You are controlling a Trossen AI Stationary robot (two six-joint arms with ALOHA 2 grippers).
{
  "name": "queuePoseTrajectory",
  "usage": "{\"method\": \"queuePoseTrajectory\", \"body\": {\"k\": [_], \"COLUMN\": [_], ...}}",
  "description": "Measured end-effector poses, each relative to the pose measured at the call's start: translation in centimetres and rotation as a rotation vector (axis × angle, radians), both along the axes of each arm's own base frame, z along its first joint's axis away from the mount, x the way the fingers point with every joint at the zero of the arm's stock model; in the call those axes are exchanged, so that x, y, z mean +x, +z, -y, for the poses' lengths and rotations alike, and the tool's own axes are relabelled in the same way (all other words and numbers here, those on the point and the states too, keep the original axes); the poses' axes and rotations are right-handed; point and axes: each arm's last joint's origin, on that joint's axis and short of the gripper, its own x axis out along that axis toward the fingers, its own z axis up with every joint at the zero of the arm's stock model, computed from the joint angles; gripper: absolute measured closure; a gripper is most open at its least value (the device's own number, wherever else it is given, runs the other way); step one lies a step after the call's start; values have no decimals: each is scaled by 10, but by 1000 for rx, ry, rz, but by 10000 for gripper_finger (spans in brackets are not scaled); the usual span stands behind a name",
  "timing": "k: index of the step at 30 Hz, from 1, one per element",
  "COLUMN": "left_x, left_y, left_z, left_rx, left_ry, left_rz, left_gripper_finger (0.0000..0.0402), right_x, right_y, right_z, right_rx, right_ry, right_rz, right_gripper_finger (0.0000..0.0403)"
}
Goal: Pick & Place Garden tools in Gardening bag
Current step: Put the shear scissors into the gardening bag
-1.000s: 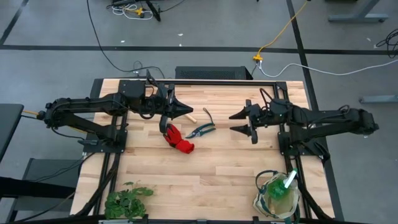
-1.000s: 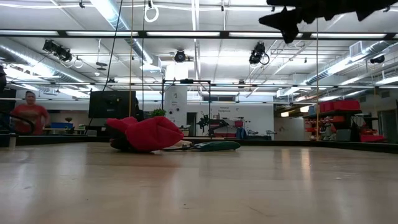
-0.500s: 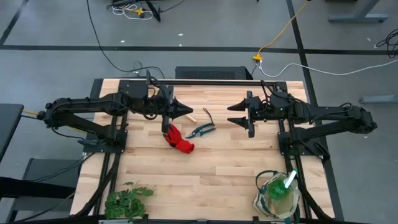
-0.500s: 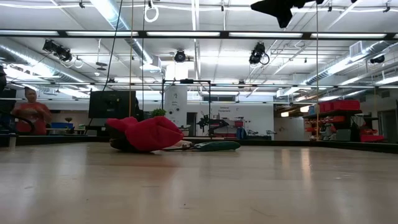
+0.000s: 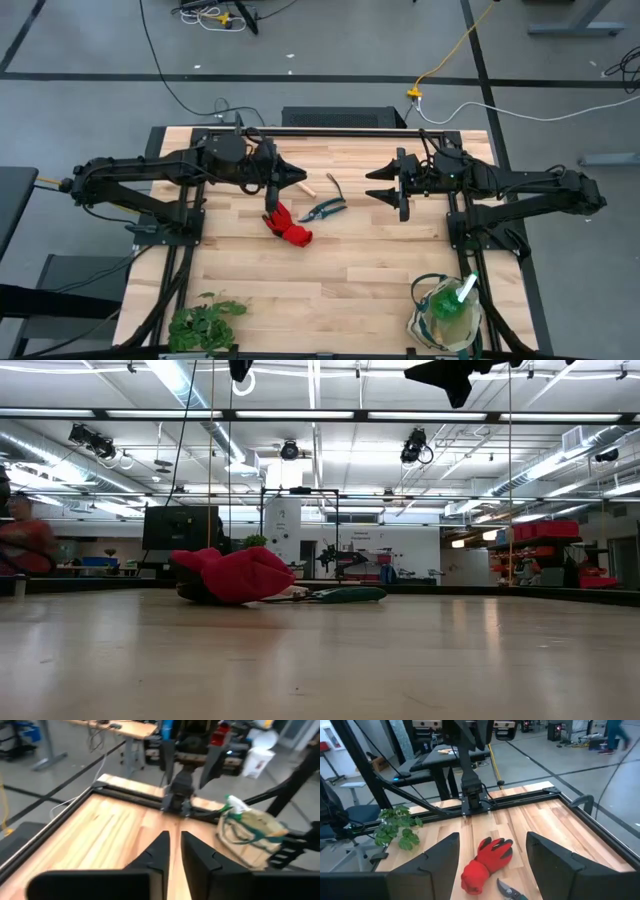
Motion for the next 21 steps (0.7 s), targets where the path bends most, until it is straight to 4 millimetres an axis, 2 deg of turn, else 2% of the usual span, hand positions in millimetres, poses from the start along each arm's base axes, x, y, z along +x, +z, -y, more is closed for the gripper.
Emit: {"method": "queuePoseTrajectory", "body": {"k": [10, 16, 21], "left_x": [3, 16, 32], "left_y": [-18, -34, -55], "left_z": [-14, -33, -45], "left_rx": [-28, -40, -6], "left_ry": [90, 143, 140], "left_rz": [-148, -211, -302], "left_gripper_finger": [254, 206, 183], "right_x": [0, 0, 0], "right_y": [-1, -1, -1], "right_z": [4, 4, 4], "right_rx": [-15, 15, 16], "right_ry": [-129, -159, -159], "right_rz": [-11, -3, -3], "right_gripper_finger": [172, 172, 172]}}
